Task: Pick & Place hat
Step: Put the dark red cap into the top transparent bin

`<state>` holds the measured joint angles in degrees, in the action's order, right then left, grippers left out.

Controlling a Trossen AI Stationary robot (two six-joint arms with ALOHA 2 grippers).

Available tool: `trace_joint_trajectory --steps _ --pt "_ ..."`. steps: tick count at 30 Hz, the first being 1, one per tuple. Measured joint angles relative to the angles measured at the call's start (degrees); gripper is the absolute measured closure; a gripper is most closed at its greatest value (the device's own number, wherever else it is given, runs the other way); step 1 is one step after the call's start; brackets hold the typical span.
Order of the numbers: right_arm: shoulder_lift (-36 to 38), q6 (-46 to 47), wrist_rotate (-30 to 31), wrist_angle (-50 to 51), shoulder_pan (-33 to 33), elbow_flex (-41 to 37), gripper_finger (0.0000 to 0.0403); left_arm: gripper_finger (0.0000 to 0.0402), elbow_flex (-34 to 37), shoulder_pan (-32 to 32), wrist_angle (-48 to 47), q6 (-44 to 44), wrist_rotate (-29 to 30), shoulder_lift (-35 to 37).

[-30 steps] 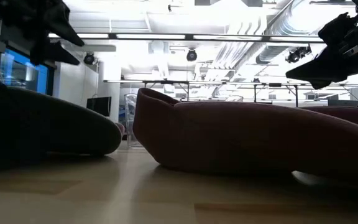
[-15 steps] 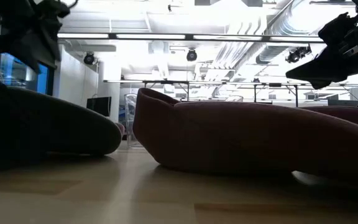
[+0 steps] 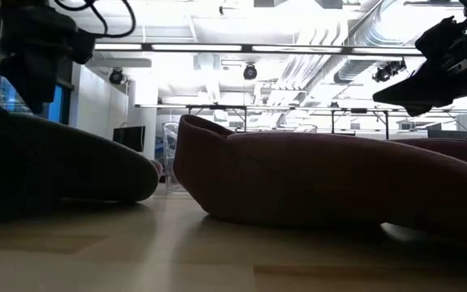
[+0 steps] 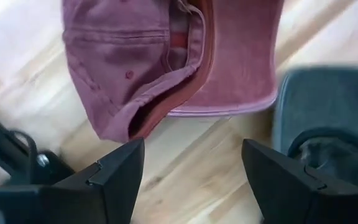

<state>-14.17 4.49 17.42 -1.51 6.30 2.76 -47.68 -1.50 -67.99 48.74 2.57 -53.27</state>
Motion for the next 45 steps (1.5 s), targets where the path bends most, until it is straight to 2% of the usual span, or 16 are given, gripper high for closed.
trace_joint_trajectory --steps 5,11,23,30,35,41,45 --pt "0.0 0.0 0.0 0.0 0.0 0.0 0.0402 0.0140 0.0 0.0 -1.8 -3.5 -0.5 -3.3" --pt "-0.1 0.0 0.0 0.0 0.0 0.0 0.0402 0.0140 0.0 0.0 -3.0 -2.1 4.0 -7.0" --pt "-0.1 0.0 0.0 0.0 0.0 0.0 0.0402 0.0140 0.0 0.0 -3.1 -1.3 6.0 -14.9" --pt "-0.1 0.0 0.0 0.0 0.0 0.0 0.0402 0.0140 0.0 -0.5 -2.0 -3.3 3.9 -20.2" --pt "-0.1 0.0 0.0 0.0 0.0 0.0 0.0402 0.0140 0.0 -3.1 -1.1 -4.9 3.7 -21.0" --pt "-0.1 0.0 0.0 0.0 0.0 0.0 0.0402 0.0140 -0.4 -5.0 -0.6 -2.9 10.8 -21.0" --pt "-0.1 0.0 0.0 0.0 0.0 0.0 0.0402 0.0140 -0.4 -4.9 0.6 -5.4 12.5 -21.0"
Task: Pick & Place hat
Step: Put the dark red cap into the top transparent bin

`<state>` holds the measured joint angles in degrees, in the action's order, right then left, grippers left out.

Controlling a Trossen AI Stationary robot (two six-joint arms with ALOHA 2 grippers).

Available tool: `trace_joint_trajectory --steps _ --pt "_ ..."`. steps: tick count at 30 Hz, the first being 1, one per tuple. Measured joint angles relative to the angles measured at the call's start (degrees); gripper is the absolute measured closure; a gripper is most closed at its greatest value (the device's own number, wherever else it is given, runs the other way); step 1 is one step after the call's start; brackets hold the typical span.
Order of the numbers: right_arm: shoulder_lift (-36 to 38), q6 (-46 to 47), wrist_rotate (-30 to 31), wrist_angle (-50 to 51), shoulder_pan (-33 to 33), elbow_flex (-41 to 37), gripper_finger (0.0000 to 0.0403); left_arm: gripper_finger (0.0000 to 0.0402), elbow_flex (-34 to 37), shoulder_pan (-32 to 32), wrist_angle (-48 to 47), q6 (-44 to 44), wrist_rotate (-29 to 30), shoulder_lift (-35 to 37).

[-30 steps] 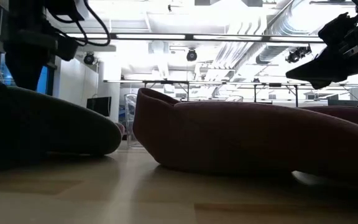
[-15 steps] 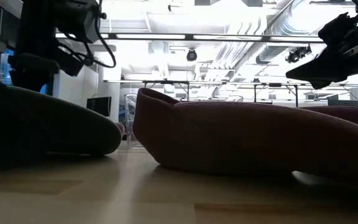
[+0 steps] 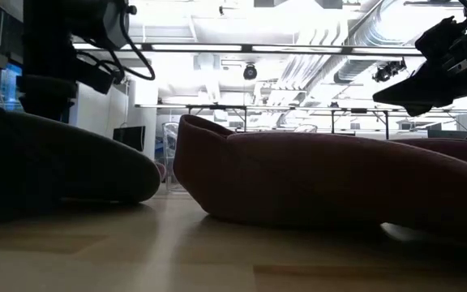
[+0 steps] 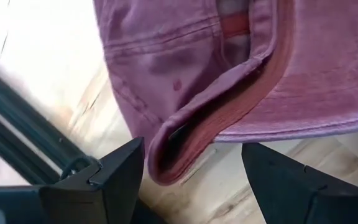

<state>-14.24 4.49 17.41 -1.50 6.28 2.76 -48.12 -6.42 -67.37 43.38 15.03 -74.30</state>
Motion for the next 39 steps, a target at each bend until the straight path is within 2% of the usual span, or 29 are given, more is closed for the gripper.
trace_joint_trajectory --steps 4,15,22,29,39 --pt "0.0 0.0 0.0 0.0 0.0 0.0 0.0402 0.0140 0.0 0.0 1.1 -3.2 -0.7 -1.5" --pt "0.0 0.0 0.0 0.0 0.0 0.0 0.0402 0.0140 0.0 0.0 2.4 -19.7 -0.2 -6.4" --pt "0.0 0.0 0.0 0.0 0.0 0.0 0.0402 0.0140 0.0 0.0 7.7 -28.3 -0.4 -7.4" --pt "0.0 0.0 0.0 0.0 0.0 0.0 0.0402 0.0140 0.0 0.0 10.3 -30.1 -1.8 -7.4" --pt "0.0 0.0 0.0 0.0 0.0 0.0 0.0402 0.0140 1.1 0.0 10.5 -28.2 -2.5 -7.4"
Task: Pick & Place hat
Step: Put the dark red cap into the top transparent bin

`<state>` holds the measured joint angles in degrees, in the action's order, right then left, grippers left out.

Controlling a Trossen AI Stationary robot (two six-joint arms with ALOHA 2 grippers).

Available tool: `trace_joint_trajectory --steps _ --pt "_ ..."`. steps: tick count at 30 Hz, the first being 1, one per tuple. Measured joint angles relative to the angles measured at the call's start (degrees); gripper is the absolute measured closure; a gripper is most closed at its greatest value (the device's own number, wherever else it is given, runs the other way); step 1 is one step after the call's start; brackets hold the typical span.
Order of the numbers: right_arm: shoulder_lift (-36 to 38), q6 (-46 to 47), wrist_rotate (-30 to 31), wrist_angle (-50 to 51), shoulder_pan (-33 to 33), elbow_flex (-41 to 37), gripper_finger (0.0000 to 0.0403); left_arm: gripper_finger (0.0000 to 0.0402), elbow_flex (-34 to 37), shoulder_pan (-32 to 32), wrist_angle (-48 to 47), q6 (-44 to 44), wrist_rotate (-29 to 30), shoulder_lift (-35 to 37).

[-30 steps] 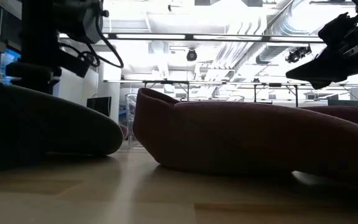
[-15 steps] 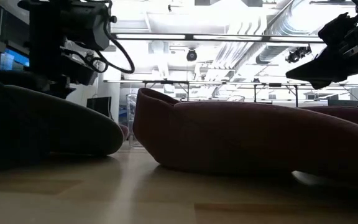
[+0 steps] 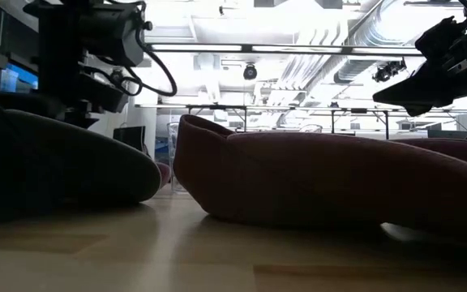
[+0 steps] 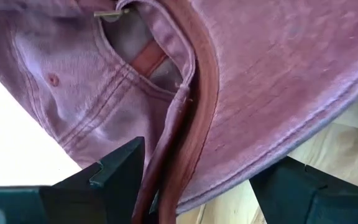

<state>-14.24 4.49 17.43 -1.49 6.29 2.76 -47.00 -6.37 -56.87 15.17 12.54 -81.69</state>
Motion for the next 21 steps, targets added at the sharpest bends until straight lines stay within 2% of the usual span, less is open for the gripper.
trace_joint_trajectory --steps 6,13,16,21 --pt "0.0 0.0 0.0 0.0 0.0 0.0 0.0402 0.0141 2.0 0.0 1.8 0.1 -1.2 0.0" --pt "0.0 0.0 0.0 0.0 0.0 0.0 0.0402 0.0147 2.5 0.0 4.9 0.6 0.1 0.0" --pt "0.0 0.0 0.0 0.0 0.0 0.0 0.0402 0.0173 2.5 0.0 4.9 1.1 0.4 0.0" --pt "0.0 0.0 0.0 0.0 0.0 0.0 0.0402 0.0249 2.5 0.0 4.6 3.2 0.5 0.0"
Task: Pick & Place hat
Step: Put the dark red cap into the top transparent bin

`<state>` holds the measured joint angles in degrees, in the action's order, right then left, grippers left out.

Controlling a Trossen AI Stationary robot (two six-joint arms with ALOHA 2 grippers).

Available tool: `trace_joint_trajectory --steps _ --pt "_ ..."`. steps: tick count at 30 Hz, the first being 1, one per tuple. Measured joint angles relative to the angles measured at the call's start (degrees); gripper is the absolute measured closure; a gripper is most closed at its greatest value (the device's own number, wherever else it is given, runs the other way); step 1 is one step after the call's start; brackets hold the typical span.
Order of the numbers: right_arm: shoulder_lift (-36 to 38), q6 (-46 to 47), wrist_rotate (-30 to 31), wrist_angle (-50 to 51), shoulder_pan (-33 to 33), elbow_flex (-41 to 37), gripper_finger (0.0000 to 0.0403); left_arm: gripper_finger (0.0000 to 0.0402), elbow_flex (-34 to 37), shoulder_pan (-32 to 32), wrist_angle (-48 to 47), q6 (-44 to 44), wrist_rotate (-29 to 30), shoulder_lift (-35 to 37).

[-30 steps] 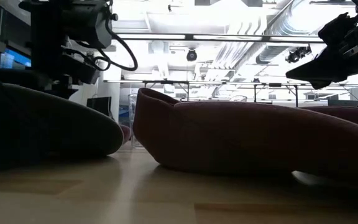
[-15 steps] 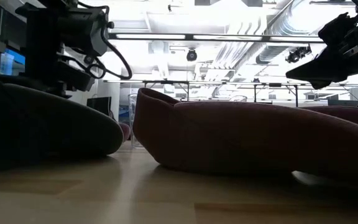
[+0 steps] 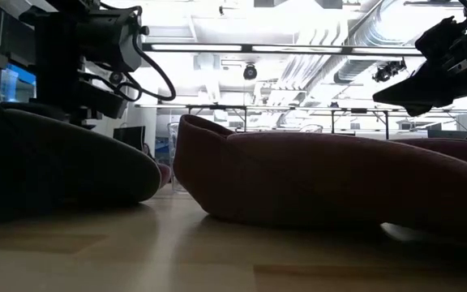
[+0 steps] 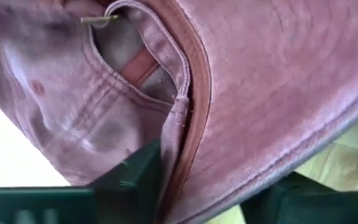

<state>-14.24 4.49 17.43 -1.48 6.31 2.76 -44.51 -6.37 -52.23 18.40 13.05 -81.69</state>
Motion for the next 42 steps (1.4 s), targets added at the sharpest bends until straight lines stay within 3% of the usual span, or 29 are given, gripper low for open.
trace_joint_trajectory --steps 8,19,31,42 --pt "0.0 0.0 0.0 0.0 0.0 0.0 0.0402 0.0390 0.0 0.0 -0.6 3.4 0.0 0.0" --pt "0.0 0.0 0.0 0.0 0.0 0.0 0.0402 0.0399 -3.6 0.0 -7.5 3.1 -0.4 0.0" --pt "0.0 0.0 0.0 0.0 0.0 0.0 0.0402 0.0401 -14.4 0.0 -19.3 4.4 -0.3 0.6" --pt "0.0 0.0 0.0 0.0 0.0 0.0 0.0402 0.0402 -27.7 0.0 -25.3 5.4 3.3 0.6"
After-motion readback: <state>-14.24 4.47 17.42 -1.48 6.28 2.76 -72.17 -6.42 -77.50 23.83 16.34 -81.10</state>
